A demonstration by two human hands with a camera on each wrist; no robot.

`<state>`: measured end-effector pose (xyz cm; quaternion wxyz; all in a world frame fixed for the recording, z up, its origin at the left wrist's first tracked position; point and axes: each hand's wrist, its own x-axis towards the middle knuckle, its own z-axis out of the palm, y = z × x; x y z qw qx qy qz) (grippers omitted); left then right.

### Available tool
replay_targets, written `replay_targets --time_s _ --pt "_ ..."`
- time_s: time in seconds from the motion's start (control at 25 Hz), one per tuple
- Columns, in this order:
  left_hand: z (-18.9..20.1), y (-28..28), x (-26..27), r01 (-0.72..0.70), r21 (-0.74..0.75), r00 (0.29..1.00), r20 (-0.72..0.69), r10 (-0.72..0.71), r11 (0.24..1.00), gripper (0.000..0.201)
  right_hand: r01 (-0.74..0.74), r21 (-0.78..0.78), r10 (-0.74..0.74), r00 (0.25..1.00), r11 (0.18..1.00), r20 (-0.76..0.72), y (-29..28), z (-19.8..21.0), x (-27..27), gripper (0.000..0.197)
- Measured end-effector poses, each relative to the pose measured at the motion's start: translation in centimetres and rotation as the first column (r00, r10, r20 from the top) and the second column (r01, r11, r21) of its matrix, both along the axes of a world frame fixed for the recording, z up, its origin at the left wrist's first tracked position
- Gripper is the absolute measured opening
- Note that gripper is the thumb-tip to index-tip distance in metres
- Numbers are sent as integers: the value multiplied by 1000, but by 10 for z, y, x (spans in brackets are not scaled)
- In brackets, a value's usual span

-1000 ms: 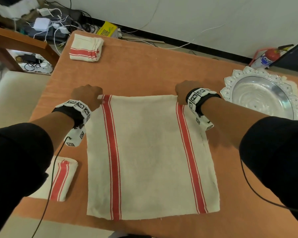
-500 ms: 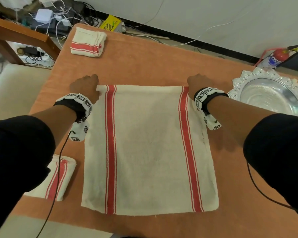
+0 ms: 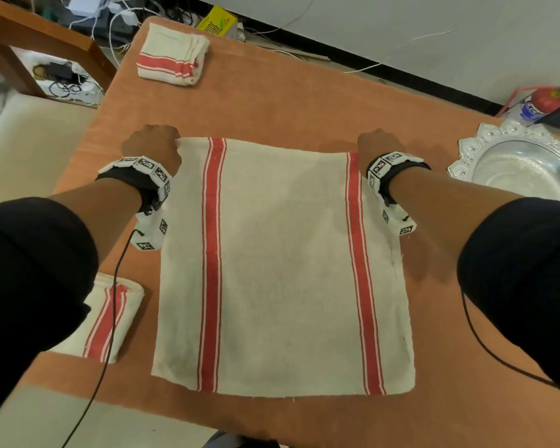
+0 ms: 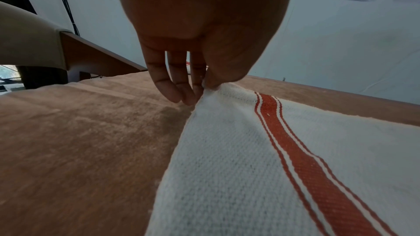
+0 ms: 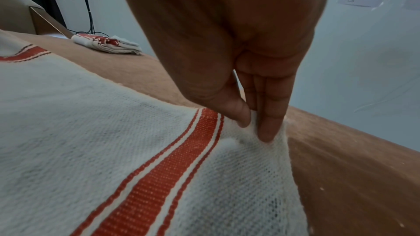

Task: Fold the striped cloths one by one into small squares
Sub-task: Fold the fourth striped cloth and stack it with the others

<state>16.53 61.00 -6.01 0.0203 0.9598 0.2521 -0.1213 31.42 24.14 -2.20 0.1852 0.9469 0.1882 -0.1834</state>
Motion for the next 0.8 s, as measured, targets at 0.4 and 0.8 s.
replay_targets --time_s 0.4,0.8 --pt "7 3 -10 -66 -32 983 170 70 997 16 48 85 -52 998 995 39 -9 7 -16 9" --pt "35 -24 -78 -30 -380 887 416 200 924 17 -11 151 -1 996 988 85 -9 56 -72 15"
